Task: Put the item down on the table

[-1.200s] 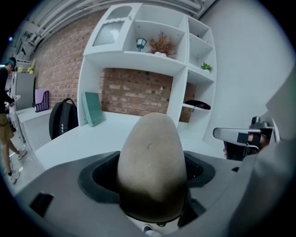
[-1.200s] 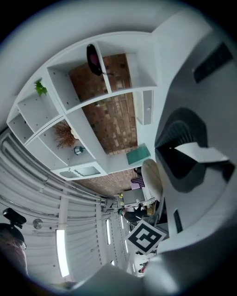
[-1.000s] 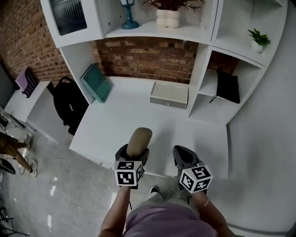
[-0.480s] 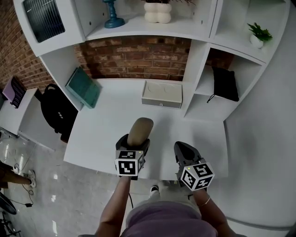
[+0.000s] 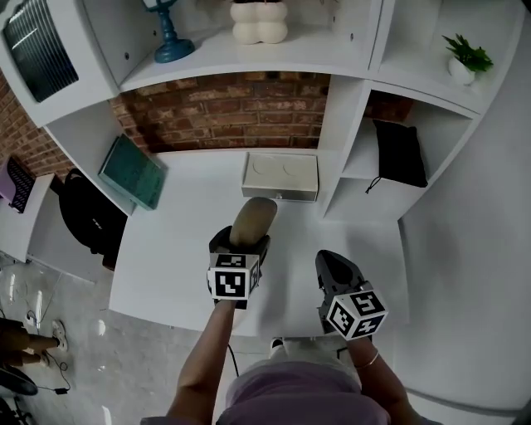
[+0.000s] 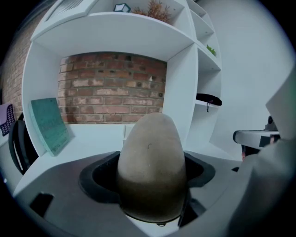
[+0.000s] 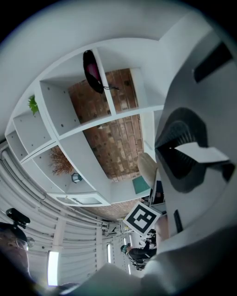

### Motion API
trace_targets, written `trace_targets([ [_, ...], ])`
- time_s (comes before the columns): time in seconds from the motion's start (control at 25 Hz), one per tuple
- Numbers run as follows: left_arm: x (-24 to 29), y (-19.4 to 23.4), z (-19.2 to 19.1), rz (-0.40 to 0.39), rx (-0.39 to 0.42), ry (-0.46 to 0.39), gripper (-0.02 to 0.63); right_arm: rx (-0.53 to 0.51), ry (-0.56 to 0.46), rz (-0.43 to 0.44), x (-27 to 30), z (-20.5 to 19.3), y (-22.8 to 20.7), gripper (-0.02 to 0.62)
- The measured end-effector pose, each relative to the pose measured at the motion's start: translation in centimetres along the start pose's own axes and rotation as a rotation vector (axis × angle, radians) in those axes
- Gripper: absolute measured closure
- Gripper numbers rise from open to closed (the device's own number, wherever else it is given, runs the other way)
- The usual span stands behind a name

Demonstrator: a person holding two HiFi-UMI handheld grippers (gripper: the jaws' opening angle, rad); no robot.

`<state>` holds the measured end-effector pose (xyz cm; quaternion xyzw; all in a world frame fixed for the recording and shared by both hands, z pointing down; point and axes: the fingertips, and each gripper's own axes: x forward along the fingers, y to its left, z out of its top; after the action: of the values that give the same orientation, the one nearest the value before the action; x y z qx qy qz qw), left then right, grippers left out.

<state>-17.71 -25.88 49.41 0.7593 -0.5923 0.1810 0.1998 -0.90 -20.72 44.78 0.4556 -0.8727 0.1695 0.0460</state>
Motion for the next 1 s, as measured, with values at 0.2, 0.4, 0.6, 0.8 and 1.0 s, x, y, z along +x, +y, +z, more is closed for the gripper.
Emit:
trace_targets([
  [0.2, 3.2, 0.5, 1.4, -0.006, 0.018, 0.014, 0.216, 0.013, 0.002, -0.013, 1.2, 0.4, -1.6, 0.594],
  [0.4, 6.4, 0.6, 3.0, -0.008, 0.064, 0.032, 0.216, 0.029, 0.008, -0.023, 2.1, 0.4, -3.0, 0.594],
  [0.6, 9.8, 0.1, 4.6, -0.022, 0.103, 0.051, 0.216, 0.039, 0.011, -0.028, 2.9, 0.6, -4.1, 0.594],
  [0.8, 13.1, -0.7, 5.6, -0.033, 0.159, 0.07, 0.216, 0.048, 0.013, -0.035, 3.4, 0.6, -5.0, 0.594],
  [1.0, 15.8, -1.5, 6.0, -0.04, 0.194, 0.101, 0.216, 0.056, 0.015, -0.046, 3.6, 0.7, -6.0, 0.594],
])
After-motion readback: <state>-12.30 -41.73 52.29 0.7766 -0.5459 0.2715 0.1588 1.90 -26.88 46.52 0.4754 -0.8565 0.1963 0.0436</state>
